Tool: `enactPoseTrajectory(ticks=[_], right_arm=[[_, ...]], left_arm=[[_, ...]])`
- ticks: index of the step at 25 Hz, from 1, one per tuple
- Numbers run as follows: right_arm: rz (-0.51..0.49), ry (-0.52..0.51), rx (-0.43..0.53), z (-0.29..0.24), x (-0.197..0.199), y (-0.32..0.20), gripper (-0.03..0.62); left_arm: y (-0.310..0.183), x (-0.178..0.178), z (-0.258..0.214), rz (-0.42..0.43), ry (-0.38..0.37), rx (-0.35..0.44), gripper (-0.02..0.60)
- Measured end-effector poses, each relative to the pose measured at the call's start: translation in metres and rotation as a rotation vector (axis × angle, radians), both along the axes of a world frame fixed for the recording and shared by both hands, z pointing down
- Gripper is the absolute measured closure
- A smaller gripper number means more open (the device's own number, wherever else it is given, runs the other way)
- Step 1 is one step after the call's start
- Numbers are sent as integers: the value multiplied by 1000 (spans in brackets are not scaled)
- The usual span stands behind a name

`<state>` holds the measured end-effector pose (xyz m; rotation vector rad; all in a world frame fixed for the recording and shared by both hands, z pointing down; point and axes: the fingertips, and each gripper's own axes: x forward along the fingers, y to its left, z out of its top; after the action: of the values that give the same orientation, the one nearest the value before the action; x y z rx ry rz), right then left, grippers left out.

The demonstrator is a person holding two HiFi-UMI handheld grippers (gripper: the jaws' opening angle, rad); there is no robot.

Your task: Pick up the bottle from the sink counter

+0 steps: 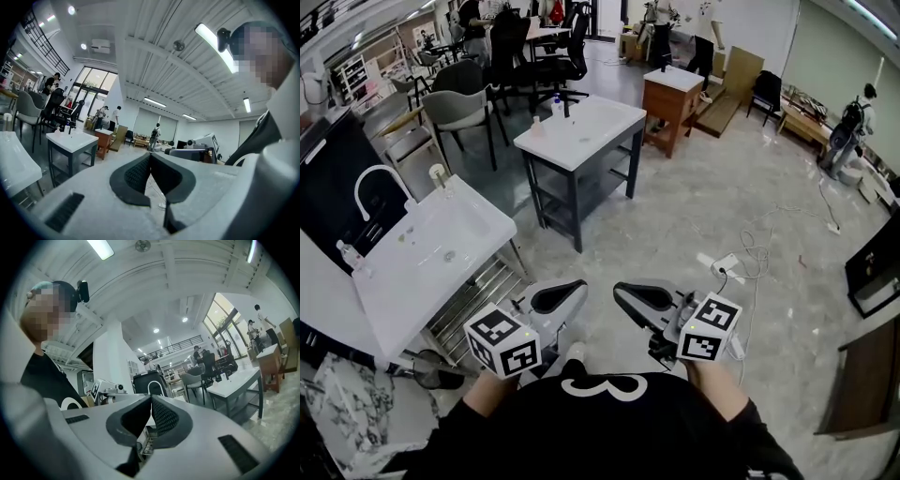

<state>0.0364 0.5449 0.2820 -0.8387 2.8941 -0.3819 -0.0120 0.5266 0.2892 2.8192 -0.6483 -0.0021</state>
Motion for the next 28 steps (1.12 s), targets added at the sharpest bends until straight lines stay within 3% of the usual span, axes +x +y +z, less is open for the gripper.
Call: enactPoseTrajectory(ticks=[7,13,28], right_arm=[[3,-3,-57,11,-25,-68,579],[30,16,-123,41,-45,-151,579],[124,1,-167,43,-61,-303,580]], left_arm=[[-66,-30,13,-13,17,-53,566],[-154,-49,38,6,37,-110,566],[-308,-66,40,106,31,-124,566]])
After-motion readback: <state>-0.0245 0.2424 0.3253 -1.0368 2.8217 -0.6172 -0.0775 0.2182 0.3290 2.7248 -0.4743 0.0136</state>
